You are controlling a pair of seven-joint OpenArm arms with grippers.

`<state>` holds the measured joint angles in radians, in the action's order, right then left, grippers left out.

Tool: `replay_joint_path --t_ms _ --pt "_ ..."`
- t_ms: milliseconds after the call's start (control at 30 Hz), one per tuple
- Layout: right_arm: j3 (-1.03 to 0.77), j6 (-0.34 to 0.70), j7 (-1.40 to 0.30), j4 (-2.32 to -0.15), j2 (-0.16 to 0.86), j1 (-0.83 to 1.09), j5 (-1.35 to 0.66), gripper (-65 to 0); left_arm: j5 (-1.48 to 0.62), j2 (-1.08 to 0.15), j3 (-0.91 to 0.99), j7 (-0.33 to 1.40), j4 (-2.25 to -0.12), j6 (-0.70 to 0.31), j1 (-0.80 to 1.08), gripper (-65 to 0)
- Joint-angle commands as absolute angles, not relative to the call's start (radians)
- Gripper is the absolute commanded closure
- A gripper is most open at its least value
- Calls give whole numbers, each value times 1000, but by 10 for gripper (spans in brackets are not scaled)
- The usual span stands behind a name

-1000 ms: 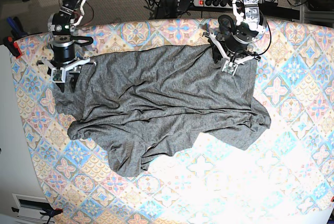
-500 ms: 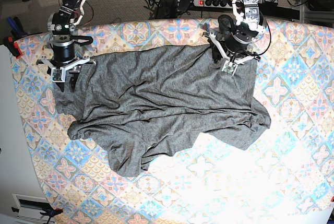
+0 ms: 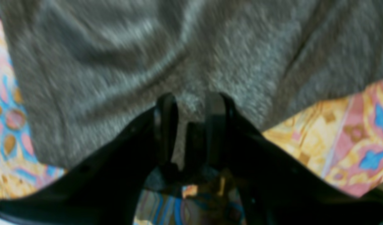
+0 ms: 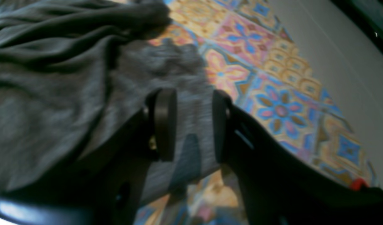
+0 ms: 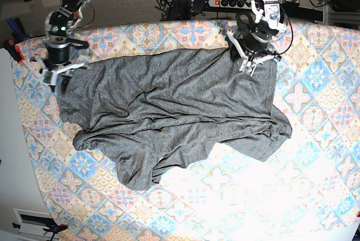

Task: Layout the t-shirt on the table in an organized manner, then fold the t-shirt properly
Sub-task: 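Pull the shirt edge with the right gripper away from the left gripper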

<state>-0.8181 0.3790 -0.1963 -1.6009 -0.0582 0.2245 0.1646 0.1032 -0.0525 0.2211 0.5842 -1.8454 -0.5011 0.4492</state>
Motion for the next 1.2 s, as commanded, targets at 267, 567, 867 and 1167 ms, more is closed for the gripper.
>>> replay_joint_path --t_ms 267,567,867,1167 --pt "-901 578 -174 -1595 -48 216 44 -285 94 -84 219 562 -1865 -498 450 -169" --pt "-997 661 -418 -1488 -45 214 -148 -285 94 -82 219 562 -1865 -498 449 -169" --pt "-1001 662 -417 -1409 -42 188 -148 -285 94 -82 219 562 -1865 -498 449 -169" --pt "-1003 662 -424 -1409 38 133 -148 -285 94 -82 220 562 -1865 -498 452 -169"
